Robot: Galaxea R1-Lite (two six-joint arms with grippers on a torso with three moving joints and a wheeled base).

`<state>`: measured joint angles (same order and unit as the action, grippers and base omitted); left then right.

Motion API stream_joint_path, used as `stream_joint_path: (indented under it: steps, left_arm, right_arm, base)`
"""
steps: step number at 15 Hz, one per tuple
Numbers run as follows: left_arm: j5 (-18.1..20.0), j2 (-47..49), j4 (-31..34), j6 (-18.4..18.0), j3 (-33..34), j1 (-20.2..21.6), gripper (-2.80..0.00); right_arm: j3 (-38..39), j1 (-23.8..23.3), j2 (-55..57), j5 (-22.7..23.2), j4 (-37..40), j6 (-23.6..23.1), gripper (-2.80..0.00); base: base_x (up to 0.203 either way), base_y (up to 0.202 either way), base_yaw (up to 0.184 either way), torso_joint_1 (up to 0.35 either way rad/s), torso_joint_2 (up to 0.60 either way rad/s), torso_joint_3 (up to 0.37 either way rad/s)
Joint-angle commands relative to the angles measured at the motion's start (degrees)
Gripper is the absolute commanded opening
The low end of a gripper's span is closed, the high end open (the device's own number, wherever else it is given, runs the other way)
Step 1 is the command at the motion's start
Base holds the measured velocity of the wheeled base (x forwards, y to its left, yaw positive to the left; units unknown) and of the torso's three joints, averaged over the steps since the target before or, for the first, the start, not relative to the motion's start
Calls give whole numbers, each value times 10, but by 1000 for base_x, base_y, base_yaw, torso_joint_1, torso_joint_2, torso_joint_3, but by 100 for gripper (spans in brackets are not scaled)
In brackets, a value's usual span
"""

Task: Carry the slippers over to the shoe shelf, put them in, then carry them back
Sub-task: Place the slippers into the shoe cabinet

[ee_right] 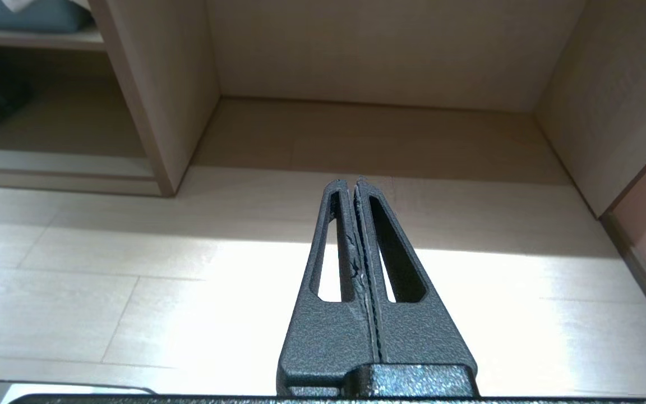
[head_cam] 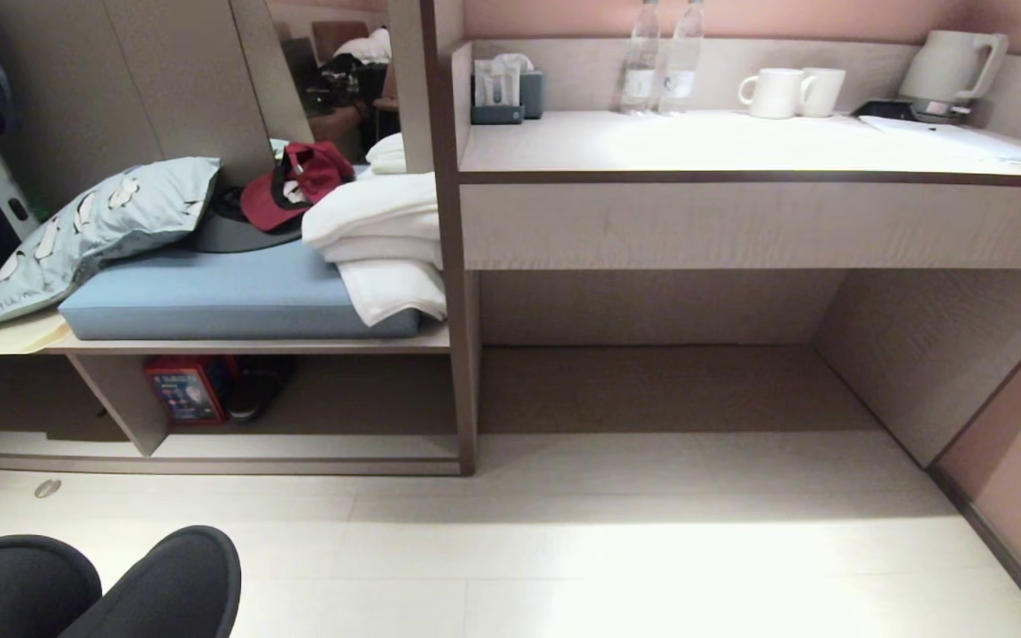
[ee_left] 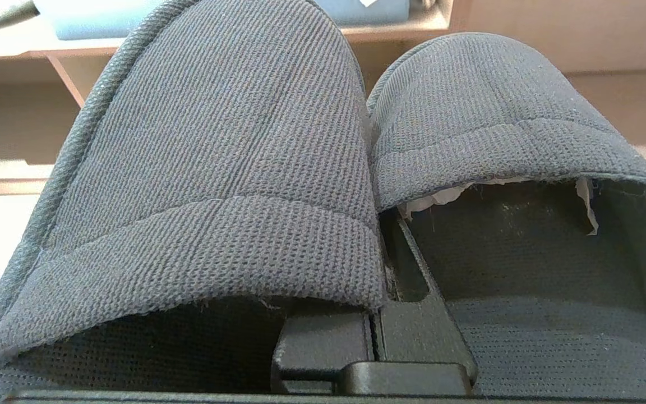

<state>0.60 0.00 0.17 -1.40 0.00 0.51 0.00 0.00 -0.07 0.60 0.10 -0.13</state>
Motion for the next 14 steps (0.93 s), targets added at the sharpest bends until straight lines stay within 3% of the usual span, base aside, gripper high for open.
stream_joint_path:
  steps: [1,14]
  left_arm:
    - [0,0,0,0,0,0,-280]
    - [0,0,-1,-2,0,0,-280]
  right_arm:
    - [0,0,0,0,0,0,-280]
    - [0,1,0,0,0,0,-280]
  base:
    - [0,0,0,1,2,-194]
    - [0,0,0,4,3,-199]
